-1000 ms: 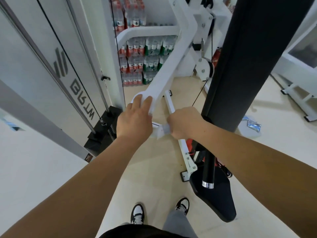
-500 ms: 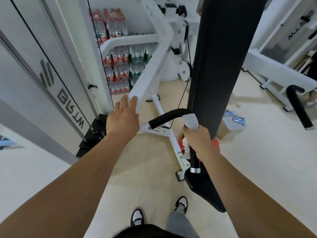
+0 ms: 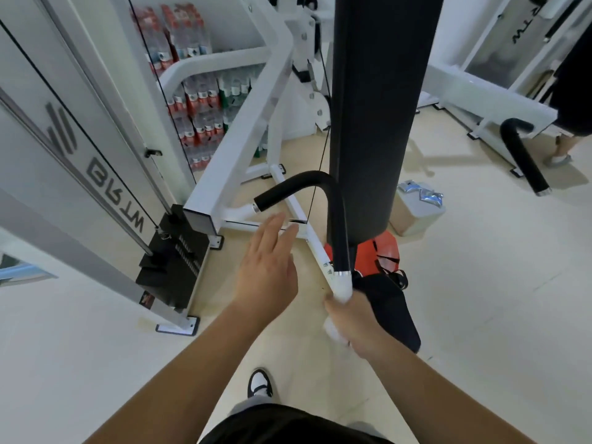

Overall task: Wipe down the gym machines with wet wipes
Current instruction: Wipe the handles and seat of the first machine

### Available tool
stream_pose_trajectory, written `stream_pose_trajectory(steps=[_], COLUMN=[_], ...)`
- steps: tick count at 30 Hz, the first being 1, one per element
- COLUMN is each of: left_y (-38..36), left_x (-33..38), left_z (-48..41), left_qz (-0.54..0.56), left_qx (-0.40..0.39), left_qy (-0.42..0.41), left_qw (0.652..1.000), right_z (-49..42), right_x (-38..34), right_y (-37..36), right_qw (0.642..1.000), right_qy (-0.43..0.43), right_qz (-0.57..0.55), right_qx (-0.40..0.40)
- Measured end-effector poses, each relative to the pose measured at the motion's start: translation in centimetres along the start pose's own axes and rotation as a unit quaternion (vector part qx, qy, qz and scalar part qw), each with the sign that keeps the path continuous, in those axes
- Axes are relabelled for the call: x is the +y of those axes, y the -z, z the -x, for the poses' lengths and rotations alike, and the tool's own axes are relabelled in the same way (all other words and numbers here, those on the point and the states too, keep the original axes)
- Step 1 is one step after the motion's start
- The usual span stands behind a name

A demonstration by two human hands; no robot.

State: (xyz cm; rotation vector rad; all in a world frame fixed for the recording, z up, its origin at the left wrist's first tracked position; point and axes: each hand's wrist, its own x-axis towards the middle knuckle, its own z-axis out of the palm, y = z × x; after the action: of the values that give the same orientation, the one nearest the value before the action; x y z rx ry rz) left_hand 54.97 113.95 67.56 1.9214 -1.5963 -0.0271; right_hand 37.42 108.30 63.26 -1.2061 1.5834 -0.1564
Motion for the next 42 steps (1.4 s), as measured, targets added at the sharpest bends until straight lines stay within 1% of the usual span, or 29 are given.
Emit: stream_pose_trajectory(steps=[1, 2, 4, 5, 6, 7, 8, 9, 10, 11, 13, 15, 17, 18, 20, 22, 23, 25, 27, 29, 33, 36, 39, 42], left_y=[-0.7, -1.6, -3.9, -5.1, -6.2, -7.1, -8.0, -9.0, -10.0, -11.0, -13.1, -15.5, -17.4, -18.1, -19.3, -20.2, -20.7, -22.0, -23.7, -25.7, -30.5, -34.7, -38.7, -44.3], left_x=[0.7, 1.4, 3.7, 5.4, 7.2, 9.3, 11.4, 13.5, 15.4, 17.2, 20.6, 24.1, 27.5, 29.1, 31.7, 33.5, 34.1, 34.8, 34.7, 34.2, 32.7, 31.6, 30.7, 29.6], left_z=[1.1, 2.2, 4.0, 4.7, 5.2, 5.6, 6.0, 6.4, 7.0, 7.7, 9.2, 10.6, 11.3, 11.4, 11.2, 10.5, 10.1, 9.3, 8.5, 7.5, 4.6, 2.5, 1.6, 1.5], left_qz=[0.020, 0.035, 0.060, 0.086, 0.132, 0.189, 0.246, 0.290, 0.309, 0.311, 0.303, 0.311, 0.339, 0.360, 0.407, 0.438, 0.442, 0.431, 0.412, 0.404, 0.393, 0.380, 0.356, 0.339], left_qx=[-0.005, -0.010, -0.032, -0.047, -0.066, -0.081, -0.090, -0.089, -0.084, -0.088, -0.124, -0.193, -0.265, -0.287, -0.306, -0.308, -0.314, -0.320, -0.318, -0.312, -0.304, -0.288, -0.279, -0.296], left_qy=[0.003, 0.008, 0.035, 0.071, 0.130, 0.205, 0.278, 0.328, 0.349, 0.354, 0.360, 0.366, 0.375, 0.379, 0.403, 0.405, 0.403, 0.403, 0.376, 0.361, 0.372, 0.392, 0.391, 0.404], left_qw=[1.000, 0.999, 0.997, 0.993, 0.981, 0.957, 0.924, 0.895, 0.881, 0.878, 0.874, 0.855, 0.821, 0.803, 0.761, 0.741, 0.737, 0.742, 0.767, 0.781, 0.784, 0.787, 0.801, 0.796], right_z=[0.7, 1.1, 1.7, 2.3, 2.4, 2.7, 2.6, 2.8, 2.8, 3.1, 3.4, 3.8, 3.9, 3.7, 3.3, 2.5, 1.8, 0.0, -2.3, -4.6, -9.6, -13.3, -17.2, -22.4], right_x=[1.7, 2.9, 3.5, 3.4, 3.6, 3.8, 4.8, 6.1, 8.0, 9.7, 13.6, 16.7, 19.4, 20.4, 21.8, 22.6, 22.8, 23.0, 23.3, 23.5, 25.0, 26.2, 27.4, 29.5], right_y=[0.7, 1.7, 4.6, 6.5, 8.4, 10.4, 12.3, 14.1, 15.8, 17.4, 20.3, 23.1, 25.6, 26.7, 28.6, 30.0, 30.6, 31.5, 32.3, 32.9, 33.6, 34.6, 35.4, 35.8], right_qw=[0.999, 0.997, 0.998, 0.998, 0.995, 0.990, 0.983, 0.975, 0.966, 0.958, 0.948, 0.947, 0.941, 0.936, 0.933, 0.936, 0.942, 0.939, 0.935, 0.937, 0.941, 0.946, 0.947, 0.943], right_qy=[-0.023, -0.032, -0.031, -0.025, -0.013, -0.003, 0.003, -0.006, -0.013, -0.028, -0.047, -0.020, 0.006, 0.010, 0.010, 0.016, 0.016, 0.001, -0.014, -0.010, -0.038, -0.047, -0.054, -0.065], right_qz=[0.009, 0.015, -0.017, -0.050, -0.094, -0.137, -0.184, -0.221, -0.256, -0.284, -0.315, -0.317, -0.334, -0.347, -0.352, -0.342, -0.328, -0.336, -0.343, -0.337, -0.331, -0.316, -0.312, -0.323], right_qx=[-0.047, -0.068, -0.052, -0.033, -0.021, -0.017, -0.020, -0.021, -0.024, -0.022, -0.018, -0.036, -0.057, -0.064, -0.069, -0.077, -0.072, -0.078, -0.083, -0.088, -0.049, -0.050, -0.048, -0.054])
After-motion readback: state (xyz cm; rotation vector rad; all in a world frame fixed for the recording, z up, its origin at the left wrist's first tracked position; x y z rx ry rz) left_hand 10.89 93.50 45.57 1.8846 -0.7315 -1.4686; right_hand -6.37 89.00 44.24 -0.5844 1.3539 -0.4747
